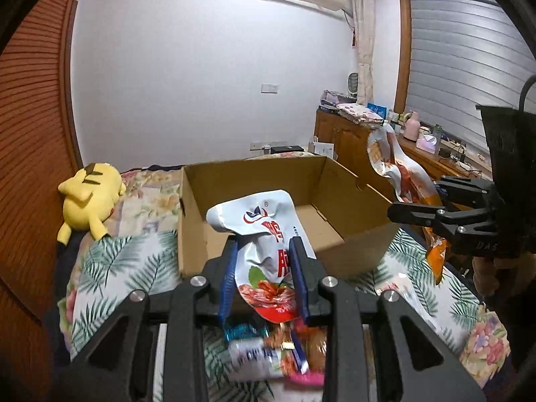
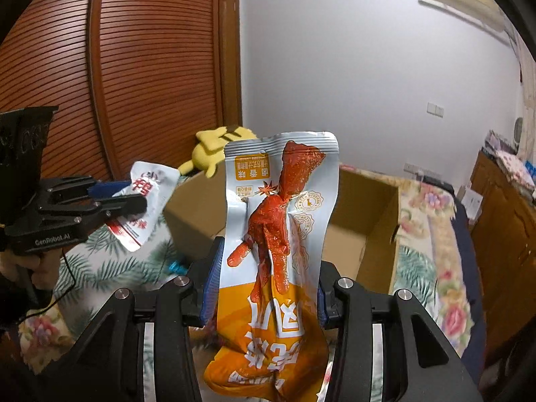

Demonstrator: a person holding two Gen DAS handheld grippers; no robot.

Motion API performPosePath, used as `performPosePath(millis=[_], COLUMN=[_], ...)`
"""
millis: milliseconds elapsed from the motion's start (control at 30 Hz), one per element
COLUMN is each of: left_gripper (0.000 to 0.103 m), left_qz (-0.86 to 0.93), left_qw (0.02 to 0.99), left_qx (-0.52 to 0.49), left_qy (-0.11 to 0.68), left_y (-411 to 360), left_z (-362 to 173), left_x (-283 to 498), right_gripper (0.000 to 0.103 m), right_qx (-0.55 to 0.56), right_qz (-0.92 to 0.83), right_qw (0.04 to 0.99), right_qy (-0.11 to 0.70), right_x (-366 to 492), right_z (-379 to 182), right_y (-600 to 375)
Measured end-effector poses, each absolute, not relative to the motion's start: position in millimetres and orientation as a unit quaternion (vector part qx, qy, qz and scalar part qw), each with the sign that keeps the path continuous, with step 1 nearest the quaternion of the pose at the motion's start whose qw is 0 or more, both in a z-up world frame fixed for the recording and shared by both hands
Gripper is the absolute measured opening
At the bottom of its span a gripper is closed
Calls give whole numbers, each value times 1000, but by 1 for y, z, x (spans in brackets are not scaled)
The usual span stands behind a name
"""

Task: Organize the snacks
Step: 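Carry both pouches over the cardboard box and open both tools to drop them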

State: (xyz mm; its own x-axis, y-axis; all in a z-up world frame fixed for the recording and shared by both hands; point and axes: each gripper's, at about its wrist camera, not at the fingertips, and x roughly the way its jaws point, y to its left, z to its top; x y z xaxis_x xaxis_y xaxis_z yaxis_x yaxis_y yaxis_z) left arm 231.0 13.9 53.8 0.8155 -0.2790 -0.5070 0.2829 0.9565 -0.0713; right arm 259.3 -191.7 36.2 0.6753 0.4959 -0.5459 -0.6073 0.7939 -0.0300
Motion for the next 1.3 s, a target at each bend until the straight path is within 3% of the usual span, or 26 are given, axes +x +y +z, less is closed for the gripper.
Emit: performPosePath(millis=[500,1300], left_gripper=[28,33], left_qz=[-133,-124], left_qw=[951,938], left_qx=[26,58], left_qy=[278,320], left_y=[-3,-29], left_z=[53,20], left_x=[320,339], right_gripper=[45,47], right_qx=[-107,-140], right_qz=[254,207], right_qw=[929,922], right_qy=[247,296], right_x=[353,369], right_z=[44,-9], right_y=[-182,-180])
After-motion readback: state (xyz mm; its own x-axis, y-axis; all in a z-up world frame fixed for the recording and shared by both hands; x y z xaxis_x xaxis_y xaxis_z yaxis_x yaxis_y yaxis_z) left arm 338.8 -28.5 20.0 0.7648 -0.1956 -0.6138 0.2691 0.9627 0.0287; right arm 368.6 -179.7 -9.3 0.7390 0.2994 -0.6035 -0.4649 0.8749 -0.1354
